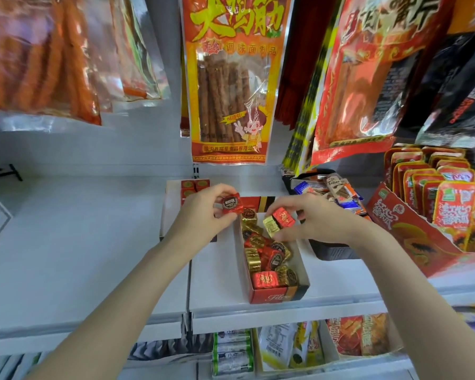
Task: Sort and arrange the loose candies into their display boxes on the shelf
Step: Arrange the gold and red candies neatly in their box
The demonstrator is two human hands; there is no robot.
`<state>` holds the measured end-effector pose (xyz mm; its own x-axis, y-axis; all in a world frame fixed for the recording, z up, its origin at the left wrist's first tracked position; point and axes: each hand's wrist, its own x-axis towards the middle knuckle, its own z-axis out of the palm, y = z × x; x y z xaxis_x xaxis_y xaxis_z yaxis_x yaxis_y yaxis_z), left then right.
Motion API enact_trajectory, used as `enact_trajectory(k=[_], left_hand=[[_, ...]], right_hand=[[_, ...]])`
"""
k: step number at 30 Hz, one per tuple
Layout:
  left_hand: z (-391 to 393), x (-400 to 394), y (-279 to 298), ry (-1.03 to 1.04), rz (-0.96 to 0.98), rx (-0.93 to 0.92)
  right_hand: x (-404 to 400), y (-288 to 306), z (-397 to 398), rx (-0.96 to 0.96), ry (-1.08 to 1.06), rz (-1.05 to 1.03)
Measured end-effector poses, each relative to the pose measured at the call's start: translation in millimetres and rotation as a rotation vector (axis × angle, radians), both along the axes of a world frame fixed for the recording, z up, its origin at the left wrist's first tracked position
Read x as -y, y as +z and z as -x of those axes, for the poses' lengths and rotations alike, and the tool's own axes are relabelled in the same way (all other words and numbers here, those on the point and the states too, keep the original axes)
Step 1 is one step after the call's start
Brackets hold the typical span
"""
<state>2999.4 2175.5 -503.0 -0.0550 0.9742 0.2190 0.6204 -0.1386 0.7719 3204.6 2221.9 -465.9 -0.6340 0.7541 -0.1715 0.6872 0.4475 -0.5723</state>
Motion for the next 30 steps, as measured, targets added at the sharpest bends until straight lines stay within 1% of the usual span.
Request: enact_trajectory(k=[3, 6, 9, 11, 15, 17, 20, 23, 25, 27, 30], left_hand=[[-12, -6, -3, -0.052, -0.003, -0.066], [-24, -15, -3, -0.120, -0.009, -0.145], [-34, -26, -1, -0.184, -0.003, -0.248], [-39, -34, -1, -0.192, 0.014, -0.334], [-47, -45, -3, -0.200, 0.035, -0.357], [-49, -47, -3, -0.208, 0.023, -0.358], [-43, -46, -3, -0.191, 0.015, -0.330], [-31, -43, -6, -0.160, 0.009, -0.299], [-24, -41, -8, -0.136, 0.001, -0.256], [-19, -40, -9, -0.118, 0.000, -0.226], [-16, -37, -9, -0.126, 0.023, -0.208]], right_hand=[[4, -2, -6, 0.066, 0.069, 0.117], [6, 0, -11, 0.039, 0.052, 0.152], [8, 1, -18, 0.032, 0.010, 0.139], [11, 0, -19, 0.054, -0.003, 0.118], [9, -4, -18, 0.052, 0.034, 0.104], [4, -3, -20, 0.013, -0.018, 0.033], [-5, -7, -16, -0.039, -0.192, -0.171], [-9, -16, 0, -0.058, -0.219, -0.301], [-11, -19, 10, 0.007, -0.202, -0.396], [-14, -20, 17, 0.130, -0.181, -0.470], [-15, -32, 26, 0.287, -0.121, -0.466]])
